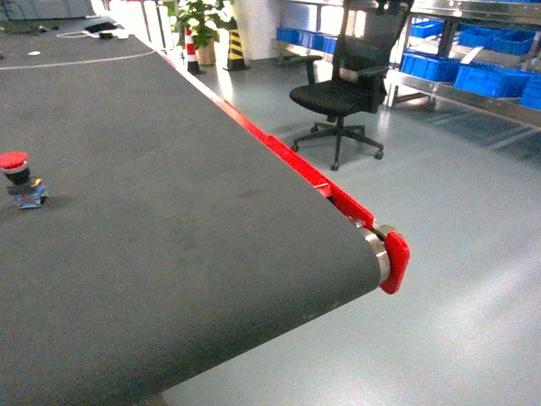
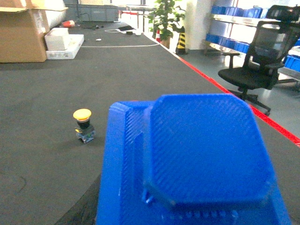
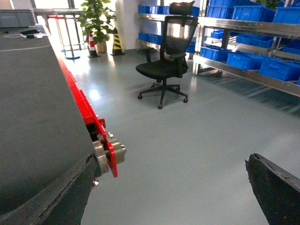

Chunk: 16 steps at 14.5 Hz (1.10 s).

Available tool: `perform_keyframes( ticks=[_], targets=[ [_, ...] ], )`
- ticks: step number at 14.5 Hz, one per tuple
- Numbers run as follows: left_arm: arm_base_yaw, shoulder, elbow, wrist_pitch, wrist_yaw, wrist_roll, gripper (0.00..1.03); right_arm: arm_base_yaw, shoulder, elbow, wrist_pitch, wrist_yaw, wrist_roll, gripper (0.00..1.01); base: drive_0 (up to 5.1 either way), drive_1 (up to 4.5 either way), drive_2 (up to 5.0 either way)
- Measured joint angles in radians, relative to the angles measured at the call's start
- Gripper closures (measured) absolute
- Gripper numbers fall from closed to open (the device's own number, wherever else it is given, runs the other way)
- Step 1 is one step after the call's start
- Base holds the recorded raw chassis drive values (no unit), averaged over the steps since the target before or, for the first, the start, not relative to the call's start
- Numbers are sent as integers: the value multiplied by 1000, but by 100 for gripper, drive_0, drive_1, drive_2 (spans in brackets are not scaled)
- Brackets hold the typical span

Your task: Pick blue part to blue bin on bottom shelf

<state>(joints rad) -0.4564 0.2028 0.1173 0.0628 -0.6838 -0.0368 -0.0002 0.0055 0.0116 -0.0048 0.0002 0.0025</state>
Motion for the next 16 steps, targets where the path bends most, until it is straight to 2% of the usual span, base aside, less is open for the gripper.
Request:
perform_keyframes(
  ticks=[16],
  targets=[
    [0,0,0,0,0,0,60,0,0,0,0,0,0,3,-160,-160,-160]
  ],
)
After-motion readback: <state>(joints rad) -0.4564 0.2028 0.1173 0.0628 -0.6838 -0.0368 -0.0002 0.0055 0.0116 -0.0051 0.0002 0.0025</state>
